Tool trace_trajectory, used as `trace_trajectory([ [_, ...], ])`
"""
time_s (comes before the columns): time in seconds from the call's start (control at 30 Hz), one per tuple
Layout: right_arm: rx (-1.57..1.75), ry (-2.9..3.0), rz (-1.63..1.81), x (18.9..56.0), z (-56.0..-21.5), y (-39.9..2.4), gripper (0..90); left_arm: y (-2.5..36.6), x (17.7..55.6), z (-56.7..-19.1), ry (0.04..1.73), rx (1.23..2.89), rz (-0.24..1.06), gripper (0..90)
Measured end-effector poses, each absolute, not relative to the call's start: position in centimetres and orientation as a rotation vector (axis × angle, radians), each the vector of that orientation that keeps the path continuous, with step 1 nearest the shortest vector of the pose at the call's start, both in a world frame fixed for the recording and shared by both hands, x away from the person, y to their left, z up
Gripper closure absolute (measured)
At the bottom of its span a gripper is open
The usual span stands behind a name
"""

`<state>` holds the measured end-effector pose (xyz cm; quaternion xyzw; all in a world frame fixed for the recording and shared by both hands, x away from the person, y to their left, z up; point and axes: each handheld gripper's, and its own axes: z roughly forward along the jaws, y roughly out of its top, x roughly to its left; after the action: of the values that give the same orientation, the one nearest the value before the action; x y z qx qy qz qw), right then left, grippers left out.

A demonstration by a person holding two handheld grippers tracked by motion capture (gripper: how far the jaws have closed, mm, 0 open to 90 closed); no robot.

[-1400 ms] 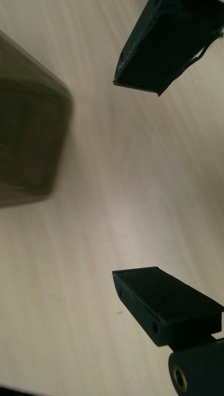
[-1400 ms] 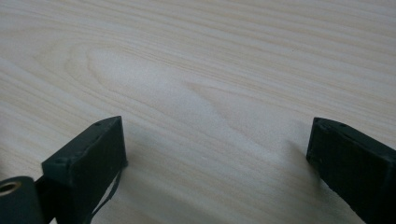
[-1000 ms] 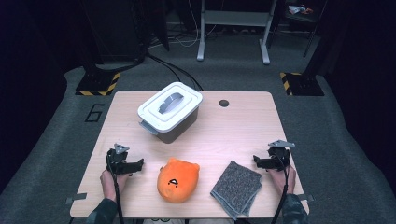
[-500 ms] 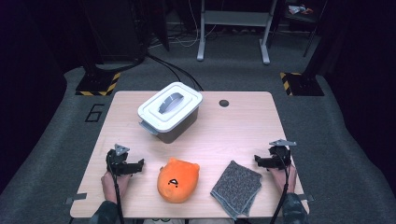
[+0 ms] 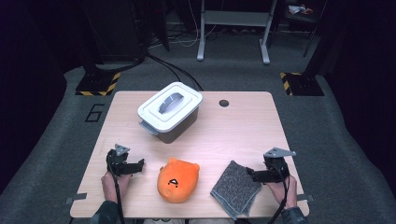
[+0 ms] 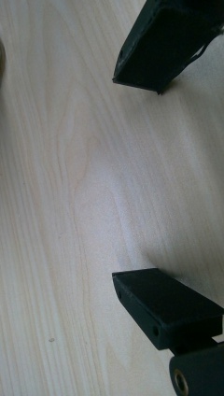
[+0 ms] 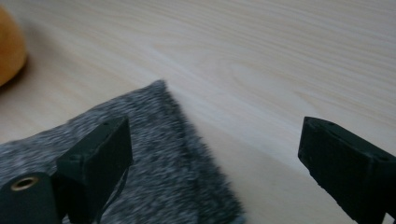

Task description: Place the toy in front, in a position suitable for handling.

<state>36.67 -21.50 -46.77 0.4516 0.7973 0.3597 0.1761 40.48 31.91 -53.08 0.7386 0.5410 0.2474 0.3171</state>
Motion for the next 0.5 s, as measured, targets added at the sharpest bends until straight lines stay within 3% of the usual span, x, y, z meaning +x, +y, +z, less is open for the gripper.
trace_trajectory([
  [0.5,1.096,2.513,0.993,34.1,-48.4,-16.3,7.3,31.9,40.5,-53.1,1.429,1.934,0.652,5.7],
])
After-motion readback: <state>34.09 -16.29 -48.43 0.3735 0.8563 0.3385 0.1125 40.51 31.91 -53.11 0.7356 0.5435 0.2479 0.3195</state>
